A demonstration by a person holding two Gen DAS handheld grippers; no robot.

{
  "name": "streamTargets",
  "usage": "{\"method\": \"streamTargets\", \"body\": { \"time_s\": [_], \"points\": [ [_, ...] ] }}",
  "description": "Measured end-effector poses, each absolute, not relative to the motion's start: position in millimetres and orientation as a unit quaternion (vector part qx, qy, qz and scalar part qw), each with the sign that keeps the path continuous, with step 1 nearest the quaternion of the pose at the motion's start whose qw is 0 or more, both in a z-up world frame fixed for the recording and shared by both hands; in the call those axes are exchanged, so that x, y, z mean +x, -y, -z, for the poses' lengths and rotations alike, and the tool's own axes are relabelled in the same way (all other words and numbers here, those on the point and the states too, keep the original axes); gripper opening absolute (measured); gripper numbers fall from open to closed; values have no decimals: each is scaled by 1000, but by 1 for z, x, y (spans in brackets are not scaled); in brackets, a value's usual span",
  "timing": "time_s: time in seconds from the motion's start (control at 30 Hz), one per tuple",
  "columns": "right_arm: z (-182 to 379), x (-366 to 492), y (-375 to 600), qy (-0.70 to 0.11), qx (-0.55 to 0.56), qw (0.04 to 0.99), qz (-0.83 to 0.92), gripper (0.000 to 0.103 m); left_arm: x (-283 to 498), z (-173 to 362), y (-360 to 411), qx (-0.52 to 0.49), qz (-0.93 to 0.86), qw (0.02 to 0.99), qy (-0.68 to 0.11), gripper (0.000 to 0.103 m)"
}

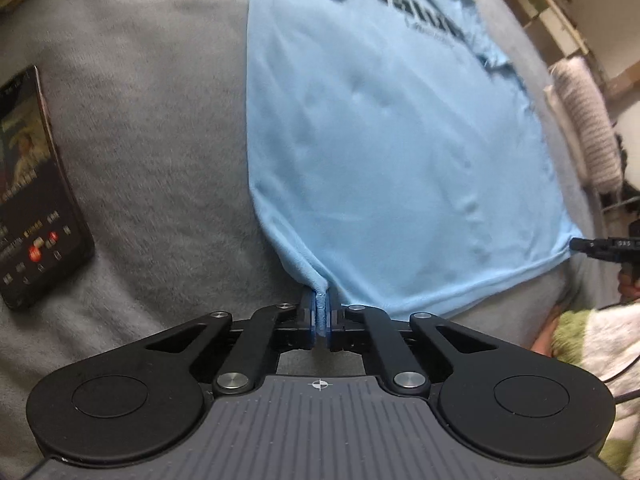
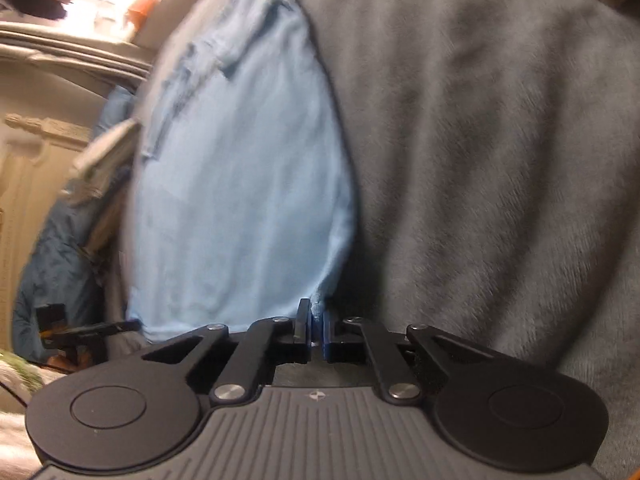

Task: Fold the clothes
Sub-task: 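Grasp the shirt hem with the left gripper while the right gripper grasps beside it, then lift the held hem with both grippers, fold it toward the collar, release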

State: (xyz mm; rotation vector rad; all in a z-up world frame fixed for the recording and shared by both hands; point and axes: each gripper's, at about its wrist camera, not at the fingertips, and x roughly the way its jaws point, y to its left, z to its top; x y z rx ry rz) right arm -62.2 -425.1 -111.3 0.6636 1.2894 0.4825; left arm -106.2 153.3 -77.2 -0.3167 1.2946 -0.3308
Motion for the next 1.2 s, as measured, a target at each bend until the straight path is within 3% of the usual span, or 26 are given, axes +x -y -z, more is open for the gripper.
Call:
{"method": "streamTargets", "body": {
  "time_s": [0.2,0.53,1.2],
  "points": [
    [75,-34,418,-525,290,763,-243,4,-86,53,-169,-185,139,799,-556,2],
    [44,27,406,-447,270,808,-273,4,-33,32,-165,-165,121,851,-483,2],
    [21,208,385,-334,283,860,-264,4,164,26,-183,-210,45,906,-364,2]
  ]
}}
